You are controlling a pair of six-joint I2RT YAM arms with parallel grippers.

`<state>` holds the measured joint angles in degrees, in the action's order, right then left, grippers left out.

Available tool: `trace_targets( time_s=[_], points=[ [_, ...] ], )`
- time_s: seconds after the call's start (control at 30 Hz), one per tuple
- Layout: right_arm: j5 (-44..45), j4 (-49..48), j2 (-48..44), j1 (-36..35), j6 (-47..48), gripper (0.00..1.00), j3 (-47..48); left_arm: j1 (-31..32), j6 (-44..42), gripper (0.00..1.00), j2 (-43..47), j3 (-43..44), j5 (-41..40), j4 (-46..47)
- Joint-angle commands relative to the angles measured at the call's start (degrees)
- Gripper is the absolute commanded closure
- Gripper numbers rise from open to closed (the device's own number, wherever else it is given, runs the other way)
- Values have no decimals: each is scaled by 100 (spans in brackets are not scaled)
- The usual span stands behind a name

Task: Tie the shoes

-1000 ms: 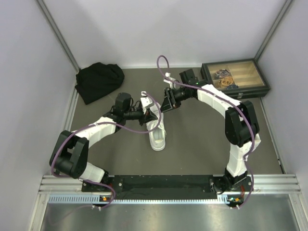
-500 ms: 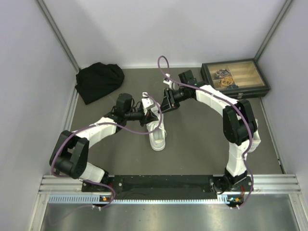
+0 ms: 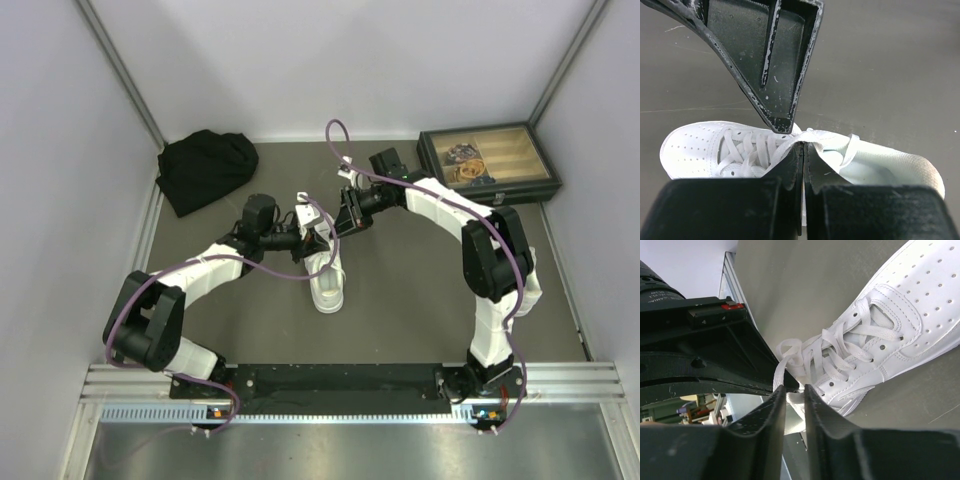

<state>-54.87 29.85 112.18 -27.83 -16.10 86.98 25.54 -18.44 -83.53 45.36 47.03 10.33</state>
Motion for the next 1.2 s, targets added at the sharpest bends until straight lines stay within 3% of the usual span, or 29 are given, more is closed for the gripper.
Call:
trace_targets(
  time_s=[0.0, 0.37, 0.57, 0.7, 0.73, 0.77, 0.9, 1.0, 1.17],
  points=[
    [-6, -5, -47, -47, 133, 81, 38, 30, -90, 100, 21, 16, 44, 277],
    [12, 223, -30, -47, 265, 75, 56, 30, -72, 100, 12, 16, 8, 286],
    [-59, 241, -30, -47, 283, 80, 73, 30, -81, 100, -6, 43, -27, 268],
    [-112, 250, -56, -55, 344, 100, 74, 30, -29, 99, -23, 95, -35, 172],
    [-94, 267, -65, -55, 388, 100, 82, 30, -37, 94, -6, 130, -18, 58],
    [-59, 267, -91, -55, 397, 100, 65, 13, -46, 83, 73, 218, -27, -117],
    [-15, 197, -196, -47, 397, 100, -23, -329, 76, 63, 591, 175, 298, -575],
    [12, 206, -232, -55, 458, 100, -67, -637, 103, 54, 960, 236, 316, -1006],
    [90, 285, -328, -47, 669, 100, -93, -1068, 51, 50, 1058, 324, 404, -1734]
  ],
)
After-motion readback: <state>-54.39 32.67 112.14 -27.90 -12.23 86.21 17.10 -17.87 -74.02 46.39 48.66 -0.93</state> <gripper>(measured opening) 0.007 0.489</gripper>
